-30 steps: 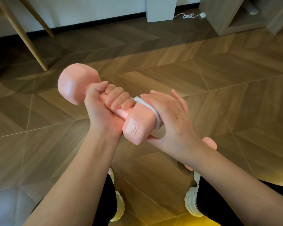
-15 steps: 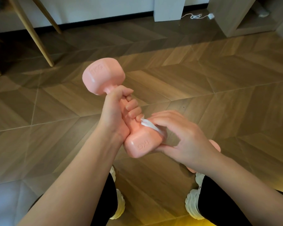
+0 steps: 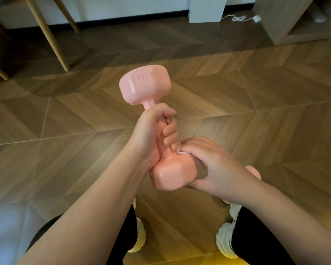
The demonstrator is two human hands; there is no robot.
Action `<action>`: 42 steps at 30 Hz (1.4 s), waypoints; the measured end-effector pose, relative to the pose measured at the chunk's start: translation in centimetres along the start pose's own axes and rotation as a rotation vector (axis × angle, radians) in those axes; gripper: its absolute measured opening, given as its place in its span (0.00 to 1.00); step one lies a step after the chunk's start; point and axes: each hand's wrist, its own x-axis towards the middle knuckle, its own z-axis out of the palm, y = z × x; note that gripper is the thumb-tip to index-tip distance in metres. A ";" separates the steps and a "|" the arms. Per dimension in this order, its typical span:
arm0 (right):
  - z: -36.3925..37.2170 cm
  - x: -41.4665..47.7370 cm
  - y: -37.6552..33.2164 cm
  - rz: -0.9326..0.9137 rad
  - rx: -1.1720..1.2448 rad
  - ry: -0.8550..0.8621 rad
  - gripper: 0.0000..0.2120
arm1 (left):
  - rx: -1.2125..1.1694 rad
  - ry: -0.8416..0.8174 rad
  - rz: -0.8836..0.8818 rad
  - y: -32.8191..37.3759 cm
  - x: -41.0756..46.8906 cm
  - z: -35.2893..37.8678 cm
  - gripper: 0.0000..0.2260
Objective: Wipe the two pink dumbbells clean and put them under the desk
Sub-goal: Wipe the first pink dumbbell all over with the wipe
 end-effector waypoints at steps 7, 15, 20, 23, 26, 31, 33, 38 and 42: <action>-0.1 -0.7 -0.8 0.010 -0.122 0.166 0.22 | 0.068 -0.011 0.017 0.0 0.2 0.0 0.13; 0.7 -0.6 -1.1 -0.064 -0.347 0.267 0.20 | 0.207 0.175 0.031 0.1 0.7 -0.5 0.07; 1.7 -0.5 -1.6 -0.042 -0.346 0.190 0.21 | 0.153 0.217 0.028 -0.2 0.6 -0.4 0.14; 1.5 -0.4 -1.5 -0.045 -0.337 0.204 0.21 | 0.129 0.152 0.011 0.3 0.5 -0.4 0.16; 1.5 -0.7 -1.1 -0.078 -0.378 0.280 0.21 | 0.111 0.154 -0.003 0.6 0.9 -0.7 0.16; 1.8 -0.4 -1.3 0.001 -0.385 0.138 0.25 | 0.110 0.209 -0.010 0.0 1.1 -0.7 0.14; 1.8 -0.1 -1.3 0.033 -0.377 0.095 0.26 | 0.098 0.202 0.000 -0.1 1.0 -0.5 0.13; 1.6 -0.1 -1.9 -0.039 -0.331 0.274 0.21 | 0.056 0.198 0.021 0.4 1.0 -0.4 0.13; 1.8 -0.2 -1.1 -0.026 -0.218 0.159 0.22 | 0.052 0.203 0.020 0.3 1.0 -0.5 0.13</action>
